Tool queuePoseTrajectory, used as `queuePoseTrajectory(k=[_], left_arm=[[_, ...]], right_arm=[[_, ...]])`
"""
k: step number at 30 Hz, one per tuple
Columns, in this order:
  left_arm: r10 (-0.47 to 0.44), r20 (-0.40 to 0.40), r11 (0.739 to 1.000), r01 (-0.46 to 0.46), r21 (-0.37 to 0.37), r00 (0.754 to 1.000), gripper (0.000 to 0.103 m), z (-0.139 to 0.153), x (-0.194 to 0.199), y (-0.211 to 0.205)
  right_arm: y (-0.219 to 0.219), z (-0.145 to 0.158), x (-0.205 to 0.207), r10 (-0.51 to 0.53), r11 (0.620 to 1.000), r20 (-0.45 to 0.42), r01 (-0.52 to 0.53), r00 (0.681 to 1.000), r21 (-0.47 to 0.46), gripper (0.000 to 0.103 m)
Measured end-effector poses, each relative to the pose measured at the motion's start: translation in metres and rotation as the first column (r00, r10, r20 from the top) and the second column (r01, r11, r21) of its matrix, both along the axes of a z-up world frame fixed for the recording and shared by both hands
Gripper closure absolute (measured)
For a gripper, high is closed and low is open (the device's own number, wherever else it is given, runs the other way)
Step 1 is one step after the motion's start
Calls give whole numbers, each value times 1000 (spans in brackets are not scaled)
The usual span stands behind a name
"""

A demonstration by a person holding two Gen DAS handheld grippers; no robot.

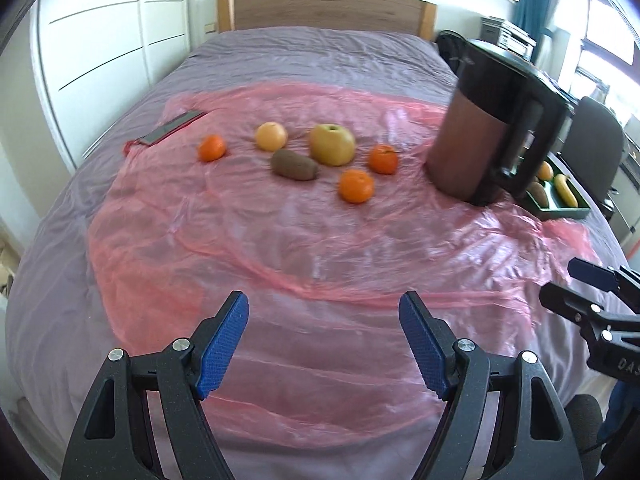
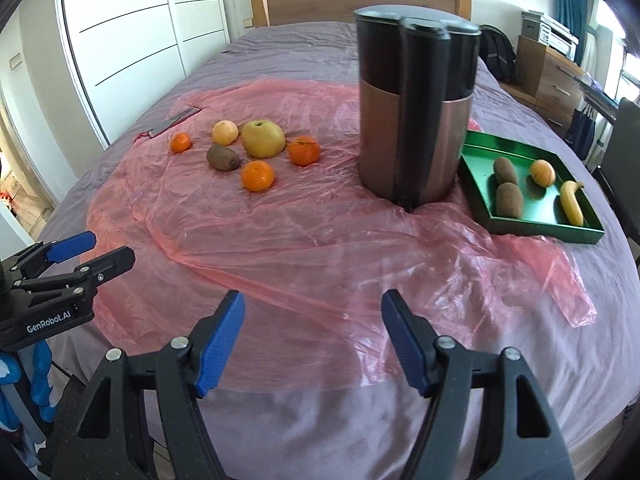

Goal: Organize fruits
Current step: 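Move both open tools over the loose fruits on the pink sheet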

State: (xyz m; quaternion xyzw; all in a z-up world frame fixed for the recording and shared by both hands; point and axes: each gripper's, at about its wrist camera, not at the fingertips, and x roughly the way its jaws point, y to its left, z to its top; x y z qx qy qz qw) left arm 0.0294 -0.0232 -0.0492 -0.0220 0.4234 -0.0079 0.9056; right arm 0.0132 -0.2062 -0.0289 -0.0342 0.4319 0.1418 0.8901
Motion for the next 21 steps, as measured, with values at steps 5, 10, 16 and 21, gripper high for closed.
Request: queuePoseTrajectory(k=[5, 10, 16, 21], left_arm=[[52, -16, 998, -52, -20, 999, 30, -6, 15, 29], [71, -37, 997, -72, -29, 997, 30, -9, 37, 43], [126, -74, 988, -132, -85, 989, 30, -9, 81, 48], [202, -128, 959, -223, -174, 971, 30, -17, 130, 53]], right_arm=[[32, -4, 12, 80, 997, 16, -80, 997, 4, 0], [51, -12, 35, 118, 992, 11, -119, 993, 31, 0], [65, -32, 70, 143, 988, -11, -142, 990, 61, 0], [75, -49, 103, 158, 984, -26, -155, 987, 86, 0]])
